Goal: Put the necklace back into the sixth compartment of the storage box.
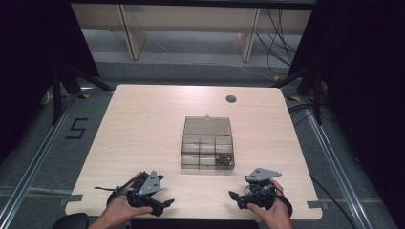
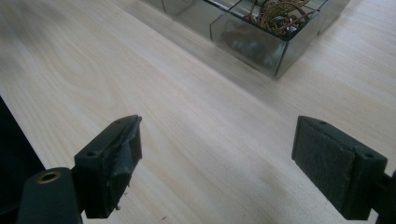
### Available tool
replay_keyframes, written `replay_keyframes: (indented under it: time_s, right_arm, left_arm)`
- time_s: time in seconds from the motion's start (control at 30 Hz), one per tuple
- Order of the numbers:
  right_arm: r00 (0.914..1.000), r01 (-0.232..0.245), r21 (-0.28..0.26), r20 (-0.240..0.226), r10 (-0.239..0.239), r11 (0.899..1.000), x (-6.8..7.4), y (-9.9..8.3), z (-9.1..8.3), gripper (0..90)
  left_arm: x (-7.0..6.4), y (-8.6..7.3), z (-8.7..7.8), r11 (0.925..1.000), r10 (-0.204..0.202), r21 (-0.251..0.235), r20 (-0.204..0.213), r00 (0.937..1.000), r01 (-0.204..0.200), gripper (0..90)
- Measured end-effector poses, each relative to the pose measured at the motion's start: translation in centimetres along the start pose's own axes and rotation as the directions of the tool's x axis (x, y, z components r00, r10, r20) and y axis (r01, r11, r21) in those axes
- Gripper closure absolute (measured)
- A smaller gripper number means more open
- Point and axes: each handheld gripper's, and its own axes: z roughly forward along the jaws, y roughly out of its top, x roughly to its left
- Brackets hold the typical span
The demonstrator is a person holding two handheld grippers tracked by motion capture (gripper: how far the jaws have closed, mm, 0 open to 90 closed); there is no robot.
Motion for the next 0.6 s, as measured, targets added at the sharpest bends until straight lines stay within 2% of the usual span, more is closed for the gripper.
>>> replay_keyframes:
  time_s: [0.07, 0.1, 0.17, 0.23, 0.27, 0.33, 0.37, 0.47, 0.53, 0.6]
  right_arm:
    - [0.9999, 0.011, 0.0, -0.003, -0.011, 1.0, 0.0, -0.1, 0.0, 16.8]
    - [0.9999, -0.008, 0.009, -0.006, 0.008, 1.0, 0.1, -0.1, -0.1, 16.8]
    - [0.9998, 0.022, -0.009, 0.002, -0.022, 1.0, 0.0, -0.3, 0.0, 16.8]
    - [0.9997, 0.023, -0.002, -0.012, -0.023, 1.0, 0.0, -0.4, 0.0, 16.8]
    - [0.9999, -0.002, 0.008, -0.011, 0.002, 1.0, 0.2, -0.5, -0.1, 16.8]
    - [0.9997, 0.021, 0.001, -0.011, -0.021, 1.0, 0.1, -0.7, 0.0, 16.8]
    - [1.0, 0.0, 0.008, -0.008, 0.0, 1.0, 0.3, -0.7, -0.1, 16.8]
    - [0.9999, 0.01, 0.007, -0.009, -0.01, 1.0, 0.3, -1.0, -0.1, 16.8]
    - [1.0, -0.007, 0.011, -0.006, 0.007, 1.0, 0.4, -1.0, -0.1, 16.8]
    - [0.9999, 0.013, 0.006, -0.008, -0.013, 1.0, 0.3, -1.2, -0.1, 16.8]
  left_arm:
    - [0.1, 0.0, 0.0, 0.9999, 0.008, 0.008, 0.002, 1.0, -0.008, 15.1]
    - [0.1, 0.0, 0.0, 0.9999, 0.009, 0.009, 0.002, 1.0, -0.009, 15.1]
    - [0.1, 0.0, 0.0, 0.9999, 0.008, 0.007, 0.001, 1.0, -0.008, 15.1]
    - [0.0, 0.0, 0.0, 1.0, 0.002, 0.002, 0.008, 1.0, -0.002, 15.1]
    - [0.0, 0.0, 0.0, 1.0, 0.002, 0.003, 0.01, 0.9999, -0.002, 15.0]
    - [0.0, 0.0, 0.0, 1.0, 0.002, 0.003, 0.01, 1.0, -0.002, 15.1]
    - [0.0, 0.0, 0.1, 1.0, 0.002, 0.004, 0.01, 1.0, -0.002, 15.1]
    - [0.0, 0.0, 0.1, 1.0, 0.001, 0.004, 0.01, 1.0, -0.001, 15.1]
    - [0.1, 0.0, 0.1, 1.0, 0.004, 0.007, 0.006, 1.0, -0.005, 15.1]
    - [0.0, -0.1, 0.1, 0.9999, 0.007, 0.01, -0.006, 1.0, -0.007, 15.1]
